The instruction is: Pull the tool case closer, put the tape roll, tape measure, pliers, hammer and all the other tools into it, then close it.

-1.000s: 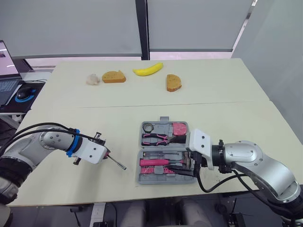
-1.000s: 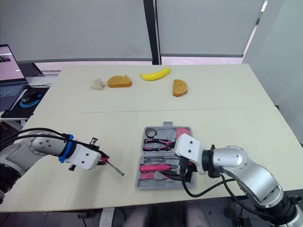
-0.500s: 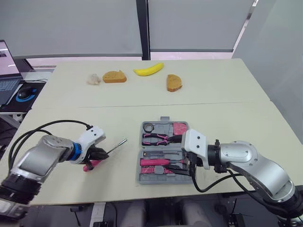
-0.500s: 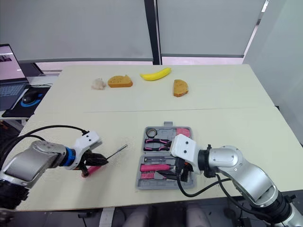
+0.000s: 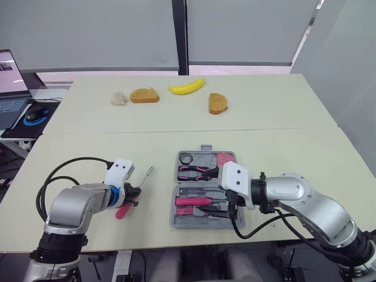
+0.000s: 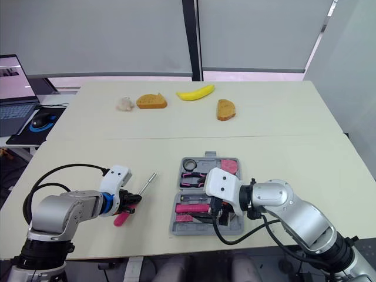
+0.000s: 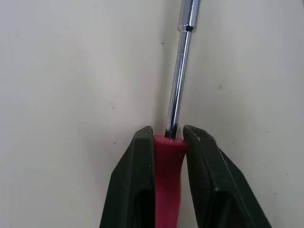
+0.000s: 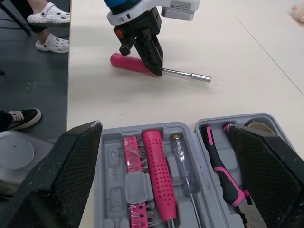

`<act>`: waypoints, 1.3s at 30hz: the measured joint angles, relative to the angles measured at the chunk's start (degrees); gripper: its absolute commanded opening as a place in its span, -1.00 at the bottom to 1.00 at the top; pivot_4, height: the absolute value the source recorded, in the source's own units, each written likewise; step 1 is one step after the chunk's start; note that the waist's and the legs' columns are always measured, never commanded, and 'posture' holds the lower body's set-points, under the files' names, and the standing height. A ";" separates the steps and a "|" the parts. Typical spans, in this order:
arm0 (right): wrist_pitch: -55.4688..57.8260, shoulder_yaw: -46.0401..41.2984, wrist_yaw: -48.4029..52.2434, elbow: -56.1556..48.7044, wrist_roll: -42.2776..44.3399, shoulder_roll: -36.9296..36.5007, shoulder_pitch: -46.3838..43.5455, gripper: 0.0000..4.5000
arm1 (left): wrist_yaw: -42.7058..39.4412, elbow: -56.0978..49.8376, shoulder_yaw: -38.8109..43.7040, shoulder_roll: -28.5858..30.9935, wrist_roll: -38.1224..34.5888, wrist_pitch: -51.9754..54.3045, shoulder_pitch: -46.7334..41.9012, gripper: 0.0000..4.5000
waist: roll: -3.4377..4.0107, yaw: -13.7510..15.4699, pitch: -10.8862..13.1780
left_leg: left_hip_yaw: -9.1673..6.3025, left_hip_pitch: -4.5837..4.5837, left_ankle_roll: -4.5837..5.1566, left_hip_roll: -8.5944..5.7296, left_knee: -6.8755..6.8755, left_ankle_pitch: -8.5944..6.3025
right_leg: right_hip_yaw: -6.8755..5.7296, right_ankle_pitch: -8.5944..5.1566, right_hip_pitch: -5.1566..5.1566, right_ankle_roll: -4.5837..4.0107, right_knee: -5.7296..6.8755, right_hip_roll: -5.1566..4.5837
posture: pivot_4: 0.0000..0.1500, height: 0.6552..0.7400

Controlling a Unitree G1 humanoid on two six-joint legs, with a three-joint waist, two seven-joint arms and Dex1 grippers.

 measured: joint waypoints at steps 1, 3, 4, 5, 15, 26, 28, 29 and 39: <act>0.00 0.00 0.21 0.00 0.00 0.00 -0.02 1.00 | 0.33 0.00 0.00 -0.36 0.13 -0.53 0.19 -0.60 | 0.04 0.05 -0.02 | 0.00 0.00 -0.01 0.00 0.00 0.00 | 0.00 0.00 0.00 0.00 0.00 0.00 | 1.00 1.00; 0.07 0.08 0.52 0.00 0.01 0.00 -0.41 1.00 | 0.98 -0.07 0.04 -1.04 0.35 -2.21 1.19 -0.34 | 0.13 0.09 -0.10 | 0.01 0.00 -0.01 -0.01 0.00 0.01 | 0.01 0.00 0.01 0.00 0.00 -0.01 | 1.00 1.00; 0.11 0.06 0.56 0.00 -0.01 -0.03 -0.53 1.00 | 0.94 -0.33 0.05 -1.08 0.33 -2.96 1.69 -0.20 | 0.12 0.09 -0.11 | 0.00 0.00 -0.02 0.00 0.00 0.01 | 0.00 0.00 0.01 0.00 -0.01 -0.01 | 1.00 1.00; 0.18 0.07 0.58 -0.01 0.01 -0.01 -0.59 1.00 | 0.83 -0.74 0.15 -1.06 0.23 -3.97 2.55 -0.05 | 0.14 0.09 -0.15 | 0.00 0.01 -0.02 0.00 -0.01 0.01 | 0.00 0.00 0.01 0.00 -0.01 -0.01 | 1.00 1.00; 1.08 -0.03 0.21 -0.11 0.03 -0.12 0.73 1.00 | -8.53 -5.18 7.42 9.17 -2.50 -14.25 12.95 0.98 | 0.16 0.05 -0.16 | 0.01 0.02 -0.06 0.02 -0.12 0.03 | 0.02 -0.03 -0.01 -0.06 -0.11 -0.02 | 1.00 1.00; -0.57 1.18 -0.71 0.71 -2.25 1.62 0.68 1.00 | -25.45 12.51 8.30 8.27 -0.97 -51.20 15.82 0.98 | 0.30 0.53 -0.24 | 0.01 0.02 -0.06 0.04 -0.18 0.02 | -0.06 0.00 0.02 -0.11 -0.39 -0.05 | 1.00 1.00; -1.08 1.23 -0.69 0.76 -2.49 1.62 0.68 1.00 | -25.17 14.39 7.10 7.26 -0.11 -52.21 15.78 0.98 | 0.29 0.52 -0.24 | 0.01 0.01 -0.05 0.04 -0.18 0.02 | -0.06 0.00 0.03 -0.11 -0.38 -0.05 | 1.00 1.00; -1.31 1.24 -0.68 0.76 -2.66 1.62 0.68 1.00 | -25.10 15.00 6.59 6.74 0.13 -52.41 15.77 0.98 | 0.29 0.52 -0.24 | 0.01 0.02 -0.05 0.04 -0.18 0.02 | -0.06 0.00 0.02 -0.11 -0.37 -0.05 | 1.00 1.00; -1.76 1.94 -0.55 0.77 -3.41 1.64 0.69 1.00 | -22.92 20.25 2.66 3.71 3.29 -55.34 12.75 0.98 | 0.28 0.49 -0.25 | 0.01 0.02 -0.05 0.04 -0.17 0.02 | -0.06 0.01 0.03 -0.10 -0.32 -0.04 | 1.00 1.00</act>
